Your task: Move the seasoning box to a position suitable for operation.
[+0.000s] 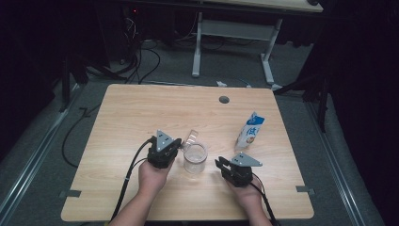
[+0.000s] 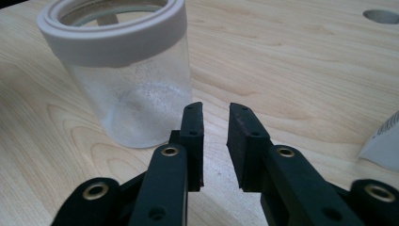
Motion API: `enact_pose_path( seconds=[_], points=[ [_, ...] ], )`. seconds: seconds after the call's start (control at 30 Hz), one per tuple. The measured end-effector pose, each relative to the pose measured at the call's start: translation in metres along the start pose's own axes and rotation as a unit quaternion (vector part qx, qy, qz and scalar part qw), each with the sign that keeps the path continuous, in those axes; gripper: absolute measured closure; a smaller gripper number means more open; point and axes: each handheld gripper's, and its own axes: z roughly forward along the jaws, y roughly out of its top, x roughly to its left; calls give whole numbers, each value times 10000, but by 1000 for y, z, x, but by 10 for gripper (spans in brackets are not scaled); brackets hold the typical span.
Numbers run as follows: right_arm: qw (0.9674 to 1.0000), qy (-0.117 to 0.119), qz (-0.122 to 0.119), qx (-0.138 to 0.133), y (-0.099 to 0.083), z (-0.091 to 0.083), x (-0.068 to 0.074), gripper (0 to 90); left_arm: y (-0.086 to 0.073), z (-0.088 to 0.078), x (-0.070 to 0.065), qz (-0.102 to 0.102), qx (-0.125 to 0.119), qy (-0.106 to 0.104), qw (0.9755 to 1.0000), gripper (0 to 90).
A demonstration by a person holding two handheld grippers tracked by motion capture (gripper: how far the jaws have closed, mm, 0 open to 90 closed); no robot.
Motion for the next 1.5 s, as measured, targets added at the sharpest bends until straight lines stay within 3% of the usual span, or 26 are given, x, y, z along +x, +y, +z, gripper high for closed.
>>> enact_pose_path(
  seconds=[0.23, 0.6, 1.1, 1.5],
  points=[
    [9994, -6, -156, -309, 12, -11, 8, 896, -1, 1, -1, -38, -39, -34, 10000, 900],
    [9991, 59, -14, -420, 21, -13, 13, 899, -3, 2, -2, -88, -140, -147, 9998, 900],
    [9983, 96, -253, -512, 33, -13, 30, 891, -9, 3, 2, -173, -315, -329, 9988, 900],
    [9988, -75, -236, -417, 32, -15, 27, 888, -14, 7, 4, -351, -490, -463, 9971, 900]
  ],
)
